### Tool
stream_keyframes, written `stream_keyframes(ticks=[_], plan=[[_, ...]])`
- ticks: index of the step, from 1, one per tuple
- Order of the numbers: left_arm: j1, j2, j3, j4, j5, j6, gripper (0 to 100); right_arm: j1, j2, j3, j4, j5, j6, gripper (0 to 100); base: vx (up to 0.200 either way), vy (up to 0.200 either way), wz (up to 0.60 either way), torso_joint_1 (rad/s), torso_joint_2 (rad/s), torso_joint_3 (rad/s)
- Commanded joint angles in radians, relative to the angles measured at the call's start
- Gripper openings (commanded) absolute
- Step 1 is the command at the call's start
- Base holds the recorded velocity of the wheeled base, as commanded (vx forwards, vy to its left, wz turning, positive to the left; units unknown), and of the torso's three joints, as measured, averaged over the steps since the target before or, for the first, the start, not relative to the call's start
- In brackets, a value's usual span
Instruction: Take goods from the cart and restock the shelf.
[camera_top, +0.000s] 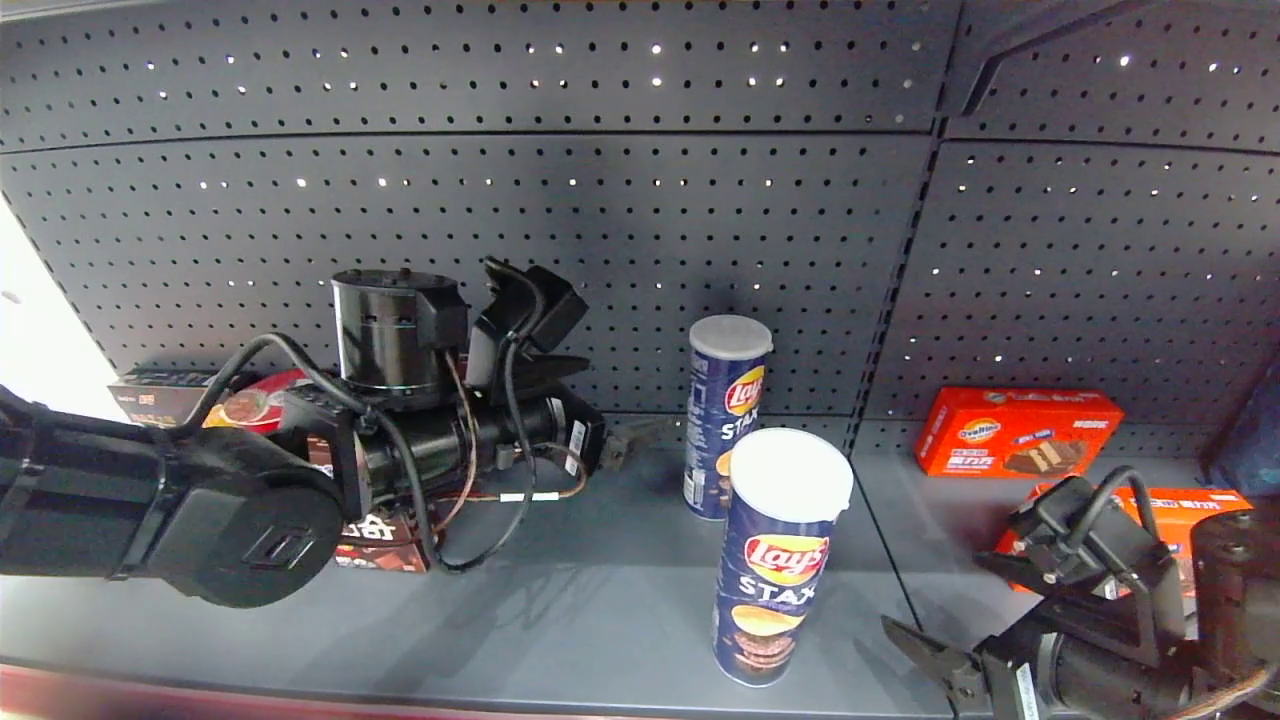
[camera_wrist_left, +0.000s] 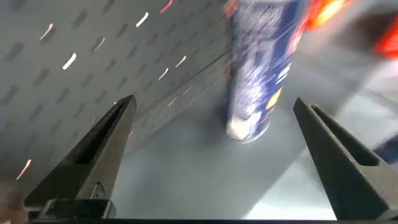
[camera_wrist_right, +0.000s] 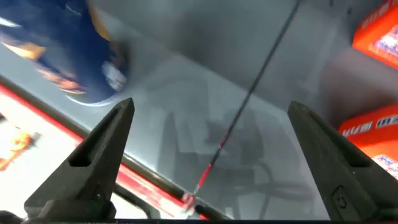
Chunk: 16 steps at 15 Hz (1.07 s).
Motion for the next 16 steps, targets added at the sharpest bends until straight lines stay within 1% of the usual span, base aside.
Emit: stream_keyframes(ticks=[1,3,4,5,6,7,8,9,11,16], plan=[[-0.03,-0.065,0.033,0.028,0.08,-0.005,100,0.004,0.072,-0.005,0.0,-0.015,0.0,100,0.0,0.0,0.0,0.0,0.0,0.0],[-0.021,-0.089,0.05,0.048,0.159,-0.001,100,-0.003,0.103,-0.012,0.001,-0.044,0.0,100,0.0,0.0,0.0,0.0,0.0,0.0],[-0.018,-0.105,0.045,0.077,0.182,0.001,100,-0.006,0.116,-0.022,0.001,-0.045,0.0,100,0.0,0.0,0.0,0.0,0.0,0.0],[-0.012,-0.131,0.036,0.13,0.192,0.014,100,-0.006,0.129,-0.041,0.001,-0.047,0.0,100,0.0,0.0,0.0,0.0,0.0,0.0],[-0.006,-0.152,0.027,0.184,0.192,0.034,100,-0.004,0.146,-0.061,0.001,-0.047,0.0,100,0.0,0.0,0.0,0.0,0.0,0.0],[-0.006,-0.169,0.025,0.212,0.195,0.051,100,-0.004,0.164,-0.084,0.0,-0.047,0.0,100,0.0,0.0,0.0,0.0,0.0,0.0],[-0.001,-0.175,0.03,0.212,0.195,0.059,100,-0.004,0.178,-0.104,0.0,-0.047,0.0,100,0.0,0.0,0.0,0.0,0.0,0.0],[0.005,-0.175,0.041,0.202,0.197,0.061,100,-0.004,0.196,-0.137,0.0,-0.047,0.0,100,0.0,0.0,0.0,0.0,0.0,0.0],[0.008,-0.177,0.045,0.202,0.198,0.057,100,0.002,0.216,-0.165,0.0,-0.047,0.0,100,0.0,0.0,0.0,0.0,0.0,0.0],[0.008,-0.177,0.053,0.202,0.198,0.054,100,0.057,0.216,-0.162,0.0,-0.047,0.0,100,0.0,0.0,0.0,0.0,0.0,0.0]])
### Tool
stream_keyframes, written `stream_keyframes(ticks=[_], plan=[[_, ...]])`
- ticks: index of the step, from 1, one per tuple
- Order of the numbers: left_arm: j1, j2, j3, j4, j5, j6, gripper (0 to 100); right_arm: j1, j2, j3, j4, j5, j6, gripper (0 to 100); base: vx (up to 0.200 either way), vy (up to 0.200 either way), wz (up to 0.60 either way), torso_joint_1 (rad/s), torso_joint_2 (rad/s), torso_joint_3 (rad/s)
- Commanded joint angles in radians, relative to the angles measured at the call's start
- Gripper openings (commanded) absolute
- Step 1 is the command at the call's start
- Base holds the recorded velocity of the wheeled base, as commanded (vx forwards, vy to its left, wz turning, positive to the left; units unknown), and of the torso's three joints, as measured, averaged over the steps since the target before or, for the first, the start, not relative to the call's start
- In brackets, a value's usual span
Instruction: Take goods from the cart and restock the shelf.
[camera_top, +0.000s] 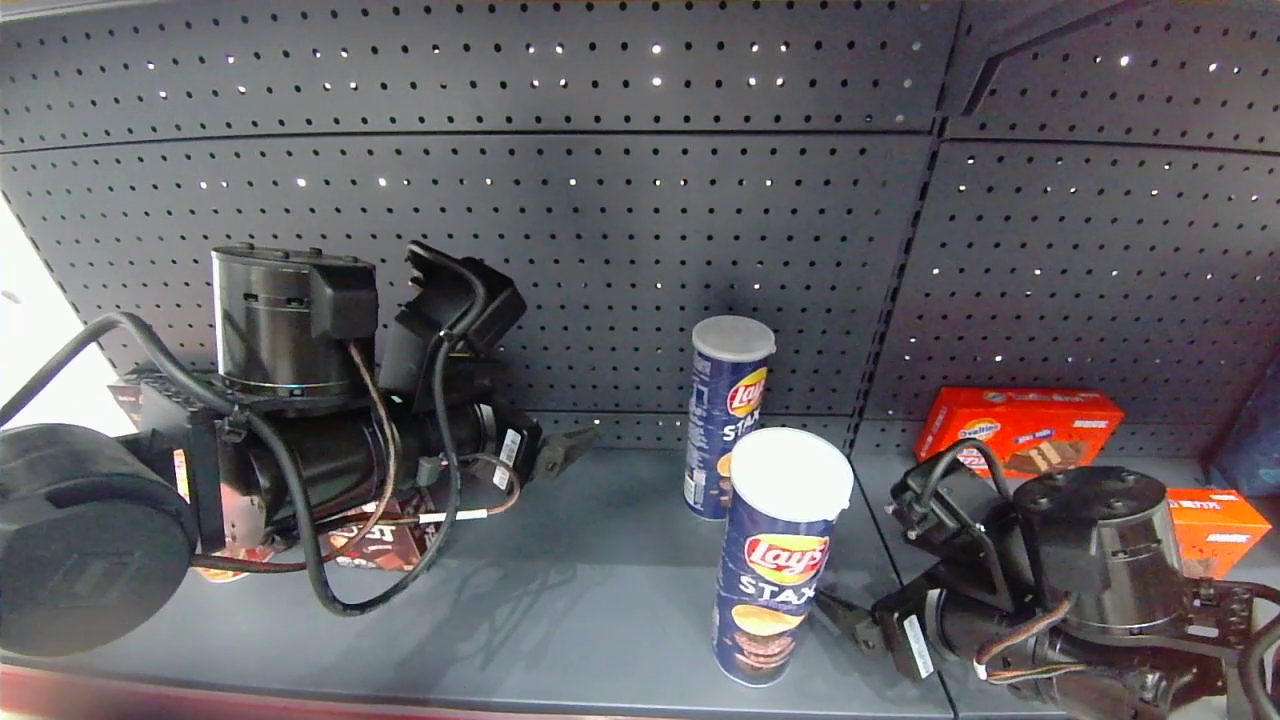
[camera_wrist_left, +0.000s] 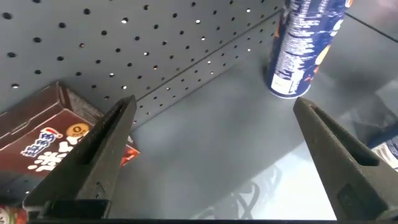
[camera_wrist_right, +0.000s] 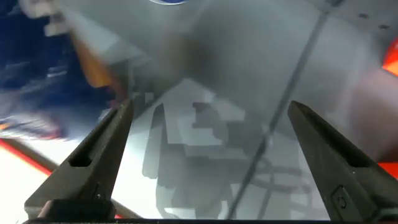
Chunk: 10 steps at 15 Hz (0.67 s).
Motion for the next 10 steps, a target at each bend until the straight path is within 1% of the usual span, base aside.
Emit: stream_keyframes(ticks=[1,10], plan=[[-0.001,0.0,0.006,-0.002,0.0,-0.001,100,0.022,0.005,-0.005,-0.001,0.0,0.0,100,0.0,0.0,0.0,0.0,0.0,0.0],[-0.001,0.001,0.007,-0.004,-0.001,-0.004,100,0.034,0.034,-0.018,-0.007,0.003,0.0,100,0.0,0.0,0.0,0.0,0.0,0.0]])
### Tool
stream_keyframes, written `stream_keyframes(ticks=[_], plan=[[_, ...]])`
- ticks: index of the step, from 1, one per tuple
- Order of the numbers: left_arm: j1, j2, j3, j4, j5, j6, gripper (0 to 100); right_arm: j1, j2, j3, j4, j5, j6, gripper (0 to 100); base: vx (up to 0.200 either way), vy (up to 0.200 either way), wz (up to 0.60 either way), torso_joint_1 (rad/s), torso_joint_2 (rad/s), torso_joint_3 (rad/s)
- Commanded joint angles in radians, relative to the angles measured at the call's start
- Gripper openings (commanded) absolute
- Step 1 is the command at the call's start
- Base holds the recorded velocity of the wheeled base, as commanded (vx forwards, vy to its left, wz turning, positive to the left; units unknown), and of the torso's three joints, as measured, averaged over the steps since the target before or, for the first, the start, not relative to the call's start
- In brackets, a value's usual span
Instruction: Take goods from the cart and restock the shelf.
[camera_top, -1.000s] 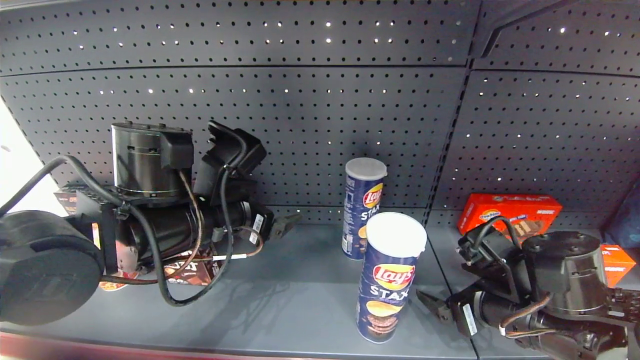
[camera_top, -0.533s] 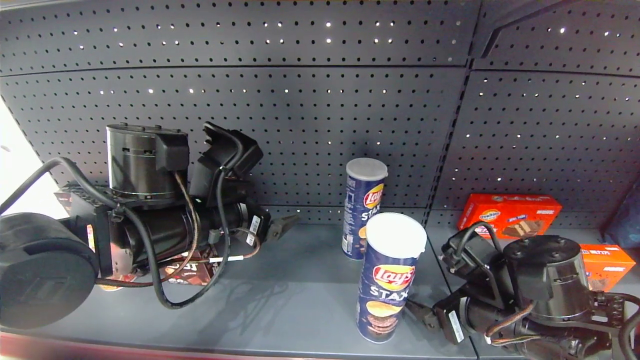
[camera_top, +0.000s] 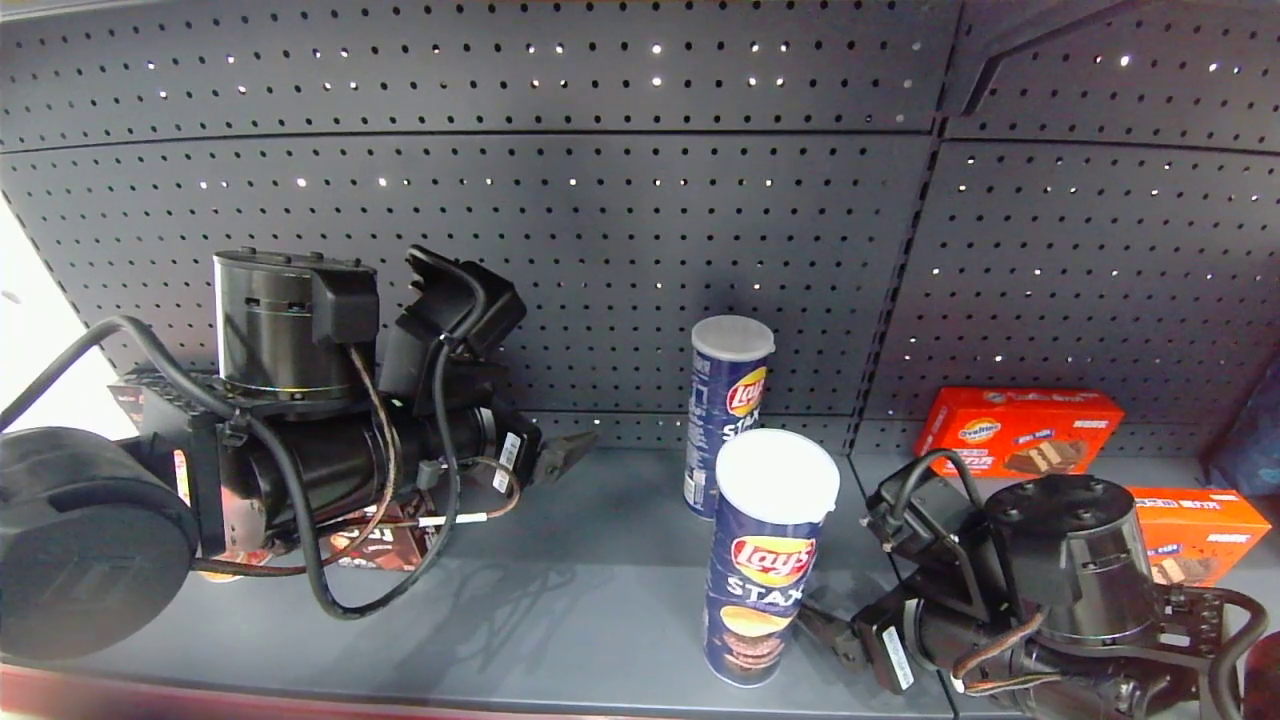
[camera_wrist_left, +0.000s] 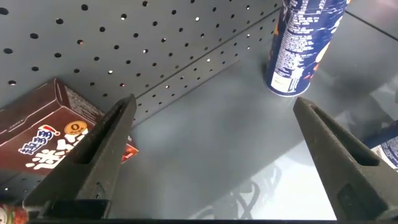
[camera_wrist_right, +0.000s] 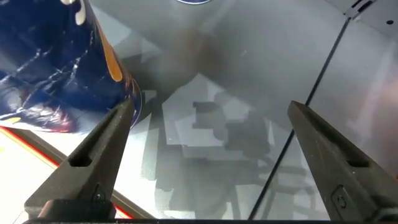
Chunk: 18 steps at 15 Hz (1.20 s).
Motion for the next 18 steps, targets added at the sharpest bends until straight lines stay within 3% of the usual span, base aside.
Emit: stream_keyframes(ticks=[1,18], plan=[[-0.001,0.001,0.0,0.0,0.0,0.0,100,0.0,0.003,-0.005,0.001,0.003,0.0,100,0.0,0.0,0.0,0.0,0.0,0.0],[-0.001,0.006,0.033,-0.044,-0.002,0.0,100,0.003,0.048,-0.04,-0.006,0.008,0.0,100,0.0,0.0,0.0,0.0,0.0,0.0]])
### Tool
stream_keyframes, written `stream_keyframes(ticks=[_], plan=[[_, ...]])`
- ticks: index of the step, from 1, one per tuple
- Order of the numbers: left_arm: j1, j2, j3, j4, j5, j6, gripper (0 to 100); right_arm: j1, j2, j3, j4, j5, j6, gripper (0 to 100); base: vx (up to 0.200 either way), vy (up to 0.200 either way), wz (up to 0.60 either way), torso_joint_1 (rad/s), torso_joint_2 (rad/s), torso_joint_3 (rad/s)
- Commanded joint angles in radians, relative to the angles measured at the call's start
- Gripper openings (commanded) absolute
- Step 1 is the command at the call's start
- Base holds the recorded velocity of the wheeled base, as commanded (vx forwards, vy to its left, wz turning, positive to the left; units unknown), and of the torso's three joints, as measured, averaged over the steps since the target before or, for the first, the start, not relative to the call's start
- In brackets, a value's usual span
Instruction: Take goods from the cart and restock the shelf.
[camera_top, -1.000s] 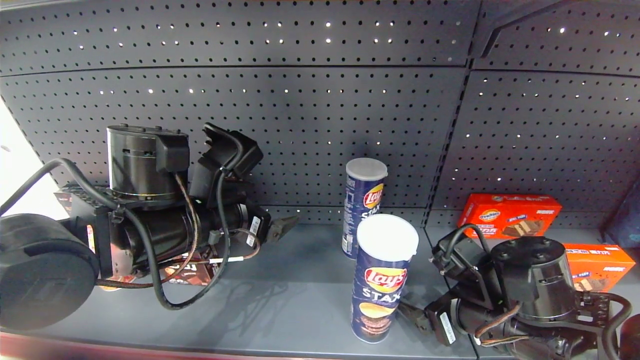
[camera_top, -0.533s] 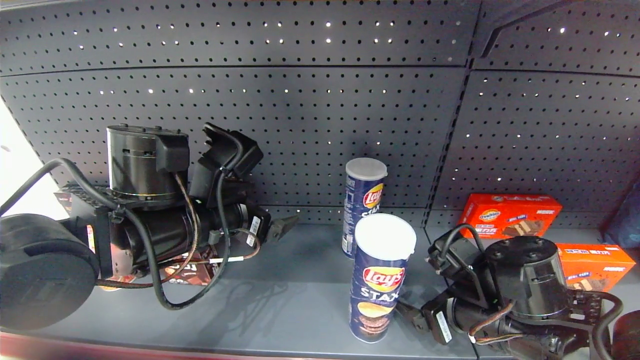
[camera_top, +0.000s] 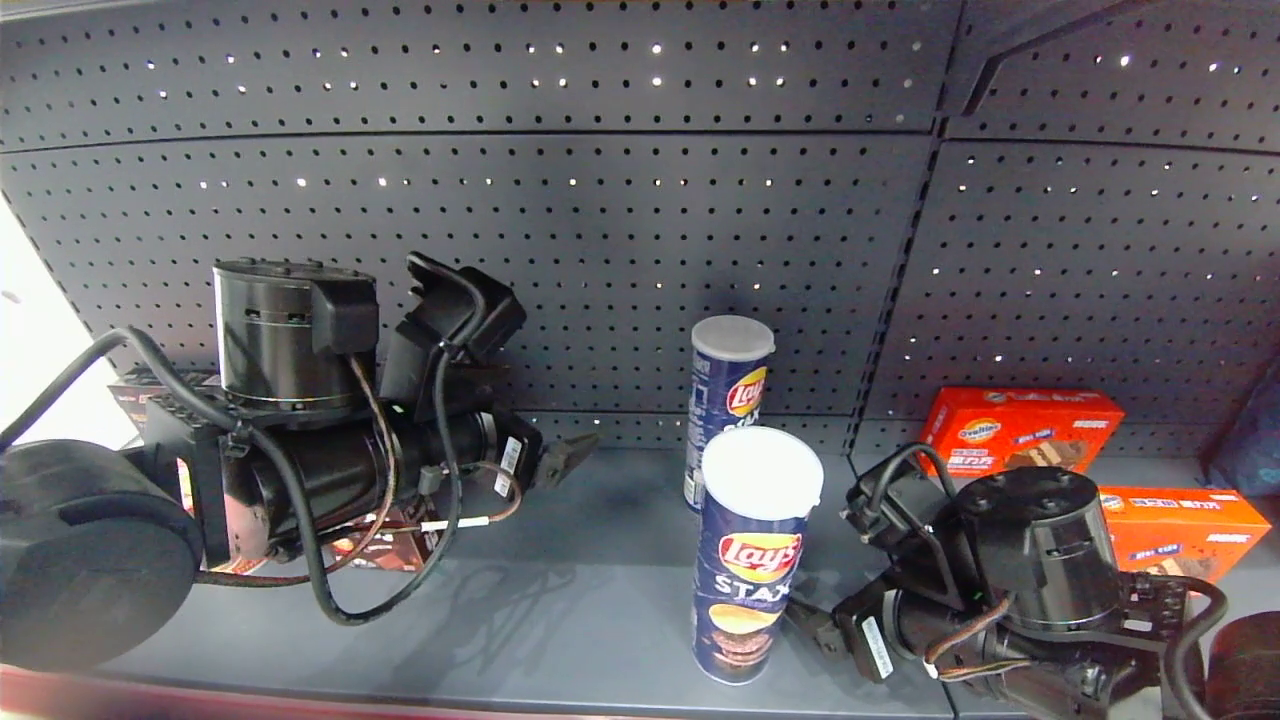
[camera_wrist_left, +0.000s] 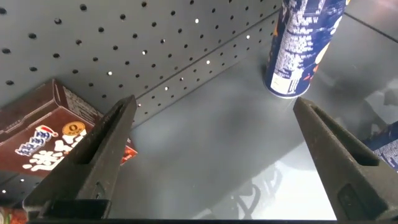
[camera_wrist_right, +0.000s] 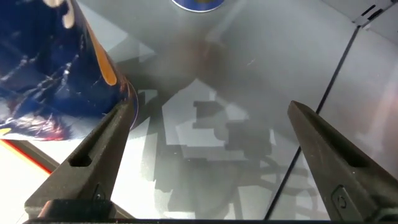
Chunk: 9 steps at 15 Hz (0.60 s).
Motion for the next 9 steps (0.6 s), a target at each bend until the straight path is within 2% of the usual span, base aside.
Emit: stream_keyframes(ticks=[1,7,9], plan=[[0.0,0.003,0.005,-0.002,0.0,-0.001,100,0.0,0.009,-0.006,0.0,0.0,0.0,100,0.0,0.0,0.0,0.0,0.0,0.0],[0.0,0.003,-0.001,-0.002,0.0,0.004,100,-0.006,-0.016,0.006,0.0,-0.004,0.006,100,0.0,0.0,0.0,0.0,0.0,0.0],[-0.002,0.005,0.004,-0.028,0.0,0.002,100,-0.016,-0.043,0.018,0.001,-0.003,0.007,100,0.0,0.0,0.0,0.0,0.0,0.0]])
